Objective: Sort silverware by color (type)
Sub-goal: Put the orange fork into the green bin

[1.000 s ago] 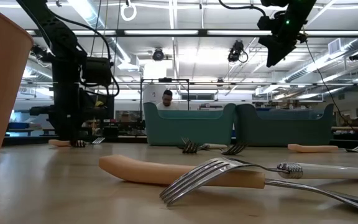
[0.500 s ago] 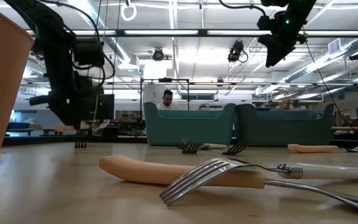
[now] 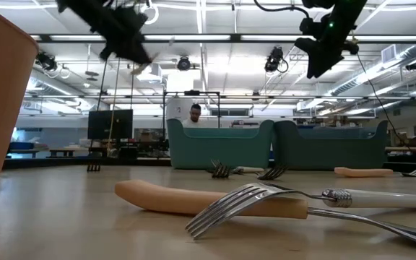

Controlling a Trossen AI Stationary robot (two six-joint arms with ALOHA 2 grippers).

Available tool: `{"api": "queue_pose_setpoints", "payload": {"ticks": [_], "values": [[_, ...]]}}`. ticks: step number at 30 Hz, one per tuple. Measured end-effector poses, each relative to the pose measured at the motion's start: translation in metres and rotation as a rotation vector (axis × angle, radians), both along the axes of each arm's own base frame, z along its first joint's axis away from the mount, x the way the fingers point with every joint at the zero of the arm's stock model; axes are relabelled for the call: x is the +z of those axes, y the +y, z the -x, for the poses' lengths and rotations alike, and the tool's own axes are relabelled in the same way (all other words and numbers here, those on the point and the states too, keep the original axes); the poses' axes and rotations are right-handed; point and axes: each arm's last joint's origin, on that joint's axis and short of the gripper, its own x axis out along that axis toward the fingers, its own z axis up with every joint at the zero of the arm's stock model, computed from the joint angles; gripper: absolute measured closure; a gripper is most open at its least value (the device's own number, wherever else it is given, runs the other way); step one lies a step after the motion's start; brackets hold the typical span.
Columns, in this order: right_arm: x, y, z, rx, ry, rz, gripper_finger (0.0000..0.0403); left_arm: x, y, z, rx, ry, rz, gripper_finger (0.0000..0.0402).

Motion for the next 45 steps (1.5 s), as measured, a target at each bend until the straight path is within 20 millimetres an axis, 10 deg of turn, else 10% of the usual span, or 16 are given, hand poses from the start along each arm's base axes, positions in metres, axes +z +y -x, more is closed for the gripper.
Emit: {"api": "queue_pose_setpoints", "payload": {"ticks": [10,26,45], "values": [[-0.005,-0.004,-0.007,-0.034,-0.025,-0.019,0.0265,0.033,0.034,-0.049,-0.099,0.057,-0.226,0.0331],[-0.01,-0.007,-0.011,0.053,0.071,-0.017,0.0265,-0.066,0.098,-0.149,-0.136,0.19,-0.022,0.0315],[-0.009,-0.012,-0.007,0.09,0.148,0.005,0.0265,-0.118,0.102,-0.163,-0.26,0.303,0.16,0.0311]]}}
